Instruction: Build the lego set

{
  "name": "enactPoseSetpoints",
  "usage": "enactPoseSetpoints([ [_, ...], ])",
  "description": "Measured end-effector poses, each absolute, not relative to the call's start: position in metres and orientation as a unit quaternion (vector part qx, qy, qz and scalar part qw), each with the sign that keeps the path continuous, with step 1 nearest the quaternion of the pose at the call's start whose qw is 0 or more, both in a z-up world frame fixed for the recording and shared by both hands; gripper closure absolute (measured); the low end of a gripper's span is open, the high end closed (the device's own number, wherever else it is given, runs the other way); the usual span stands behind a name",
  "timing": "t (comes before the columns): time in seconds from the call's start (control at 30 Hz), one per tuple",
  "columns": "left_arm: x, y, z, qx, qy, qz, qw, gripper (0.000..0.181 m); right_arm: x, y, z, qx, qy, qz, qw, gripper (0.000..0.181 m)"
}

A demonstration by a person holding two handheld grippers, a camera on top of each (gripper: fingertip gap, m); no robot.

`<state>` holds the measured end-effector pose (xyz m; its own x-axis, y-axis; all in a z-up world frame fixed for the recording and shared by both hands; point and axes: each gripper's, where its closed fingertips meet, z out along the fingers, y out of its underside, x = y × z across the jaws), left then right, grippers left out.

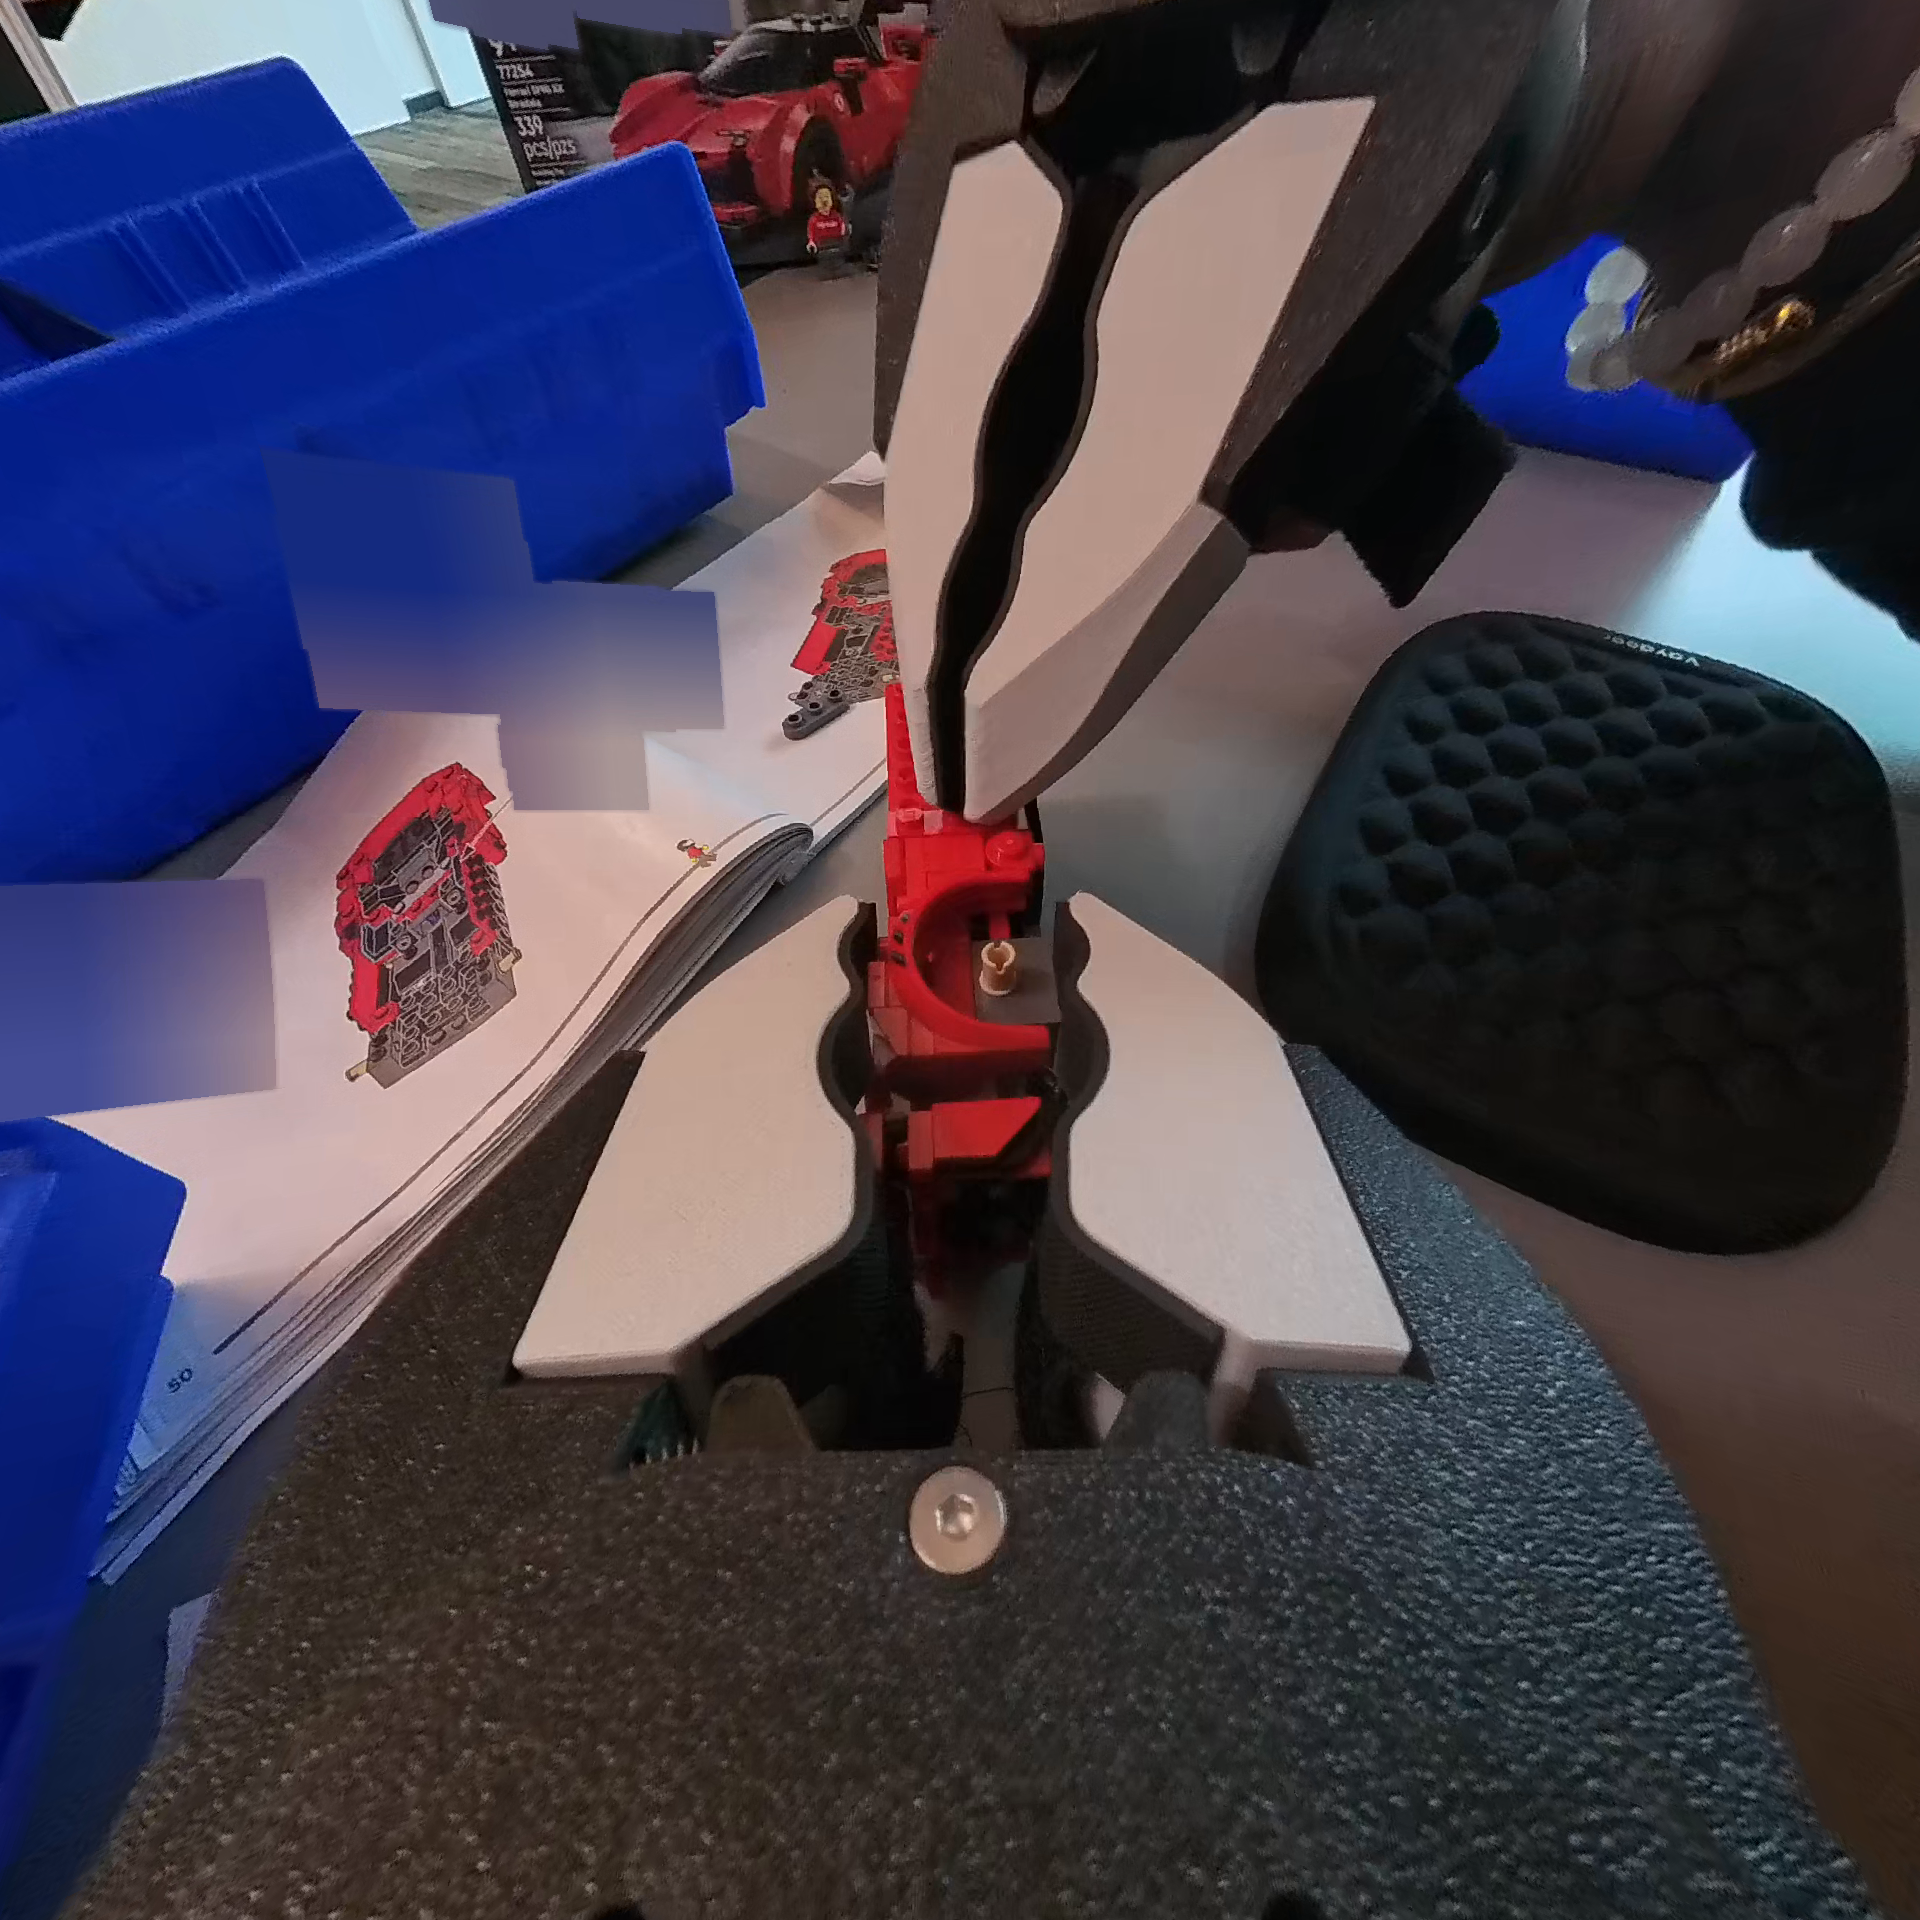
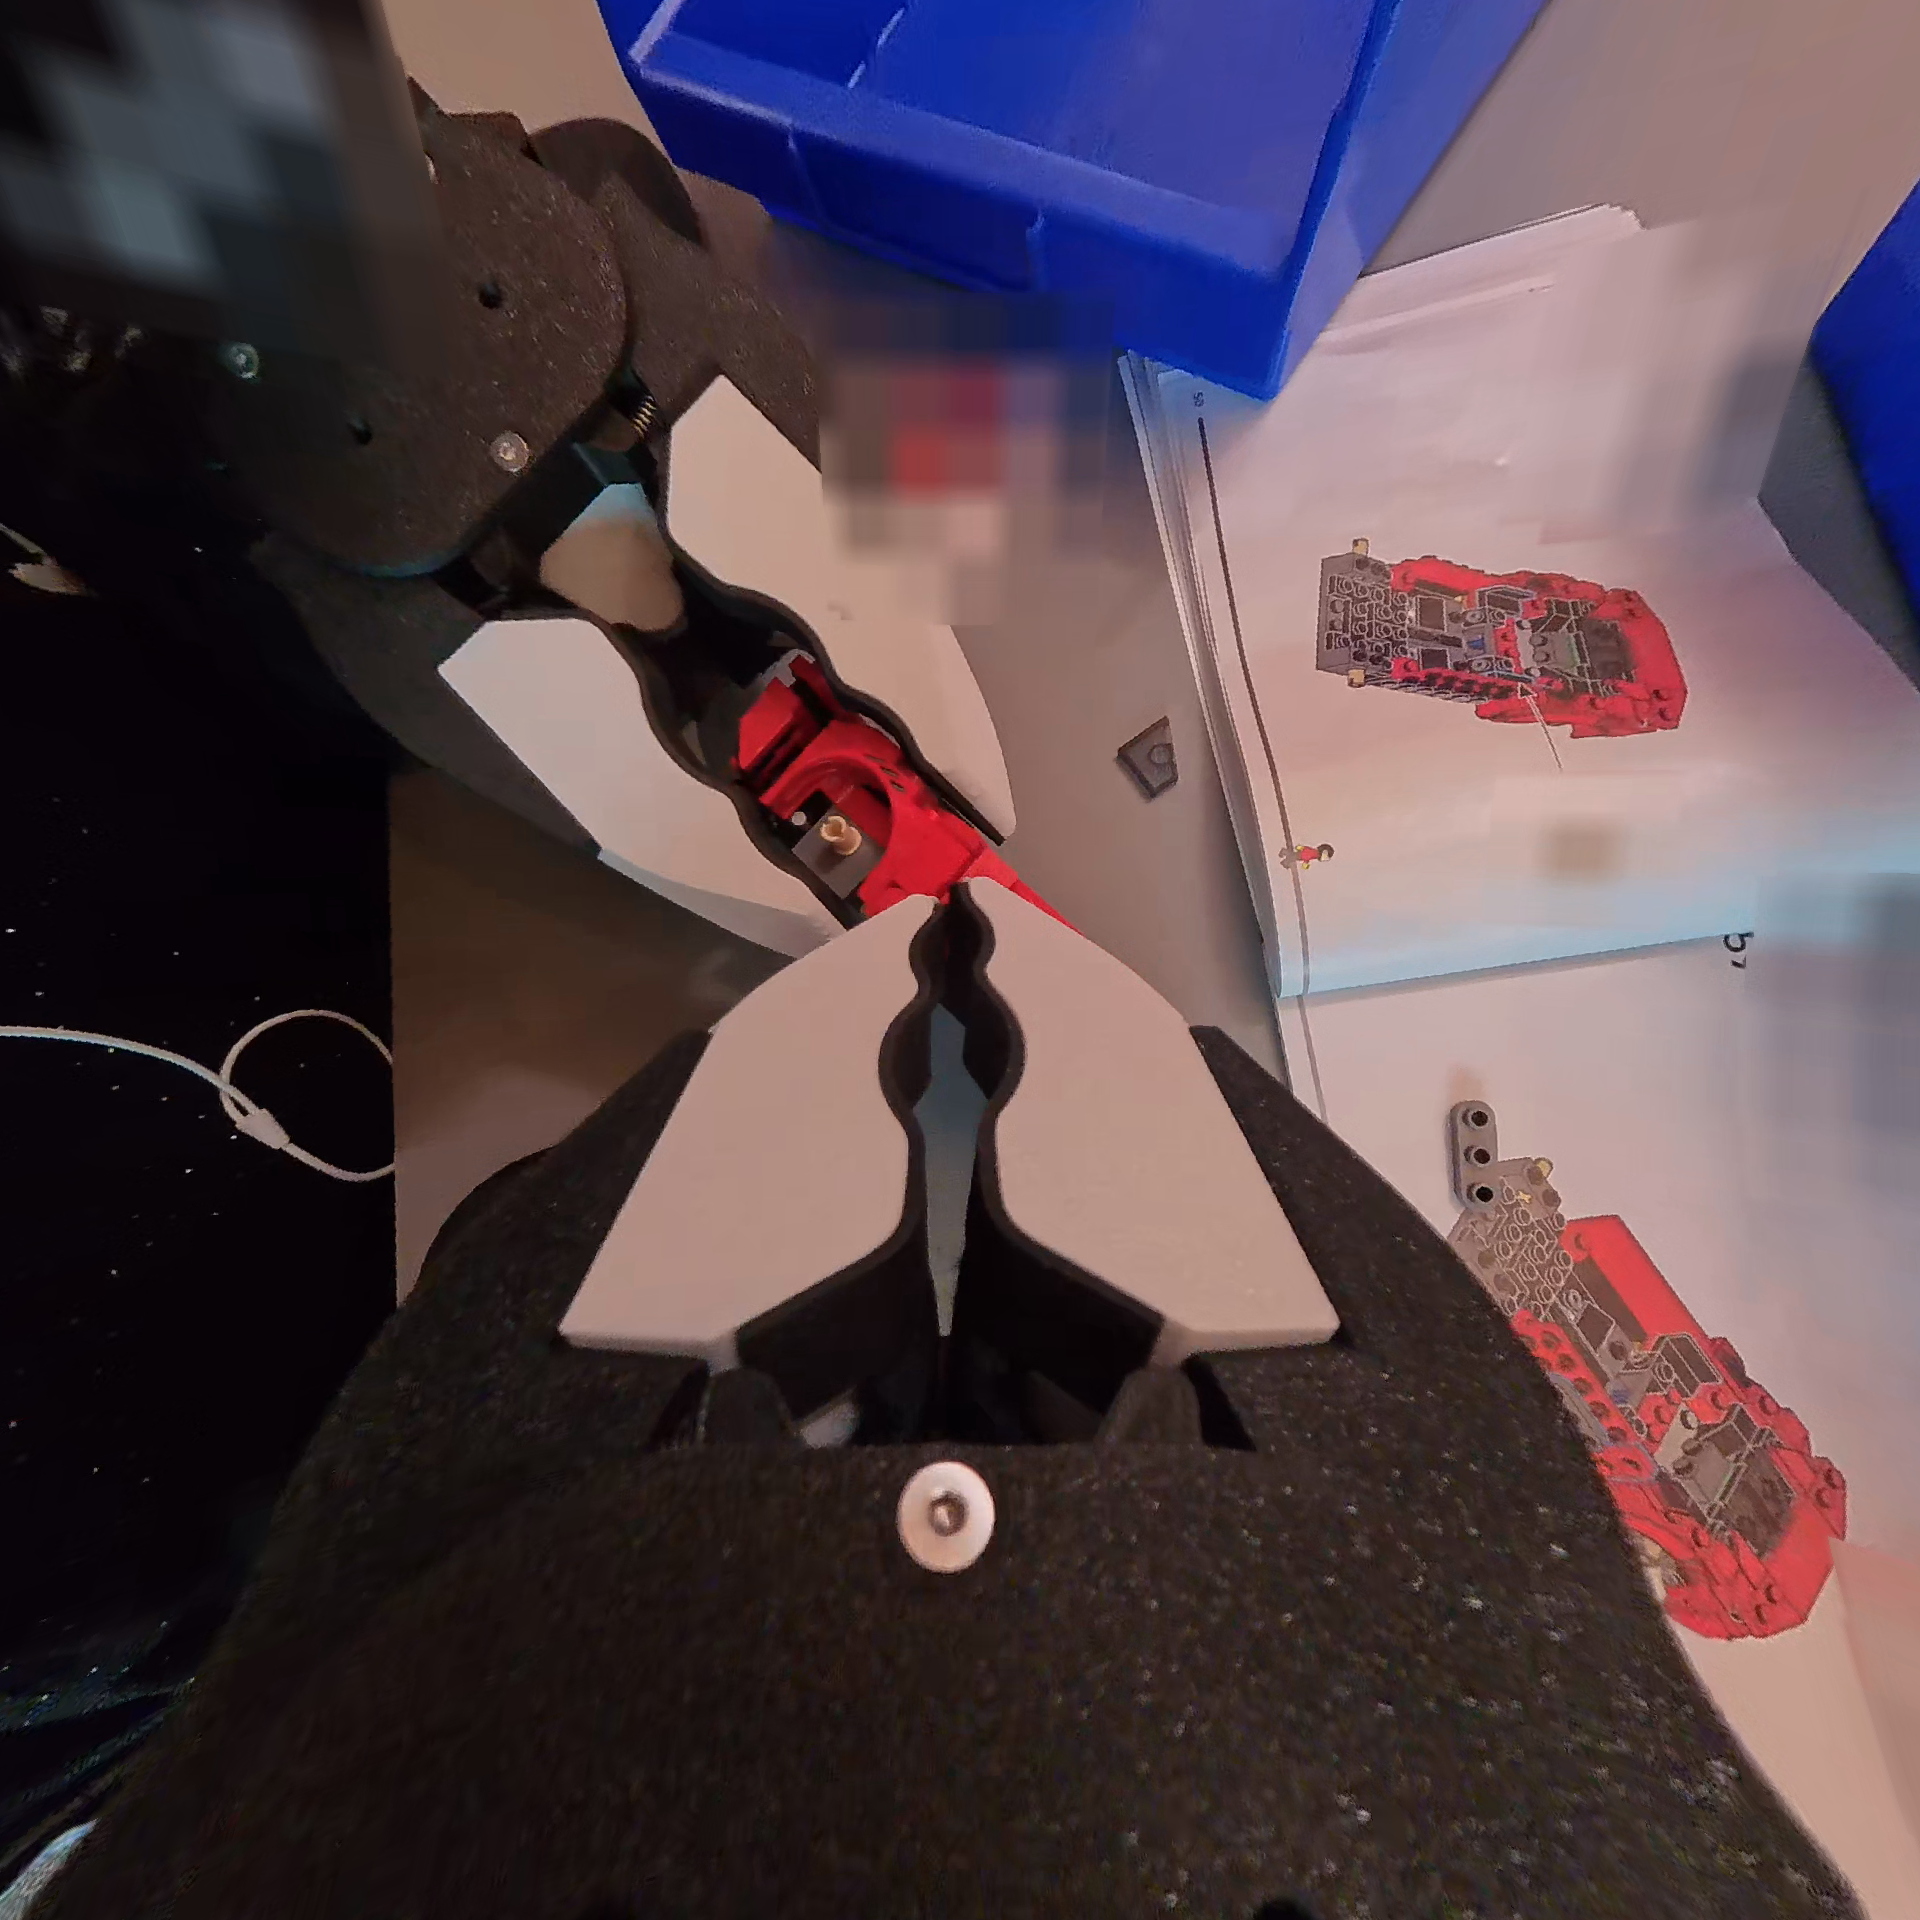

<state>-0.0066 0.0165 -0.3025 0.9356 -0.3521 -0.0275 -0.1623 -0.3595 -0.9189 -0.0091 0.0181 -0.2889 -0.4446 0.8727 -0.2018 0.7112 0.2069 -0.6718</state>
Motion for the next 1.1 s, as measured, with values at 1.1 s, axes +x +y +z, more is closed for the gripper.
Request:
enactPoseSetpoints([
  [1.1,-0.0061,0.0168,-0.3015,-0.807,0.182,-0.076,0.556,0.15,-0.007,0.018,-0.292,-0.491,-0.836,0.239,0.041,0.181],
])
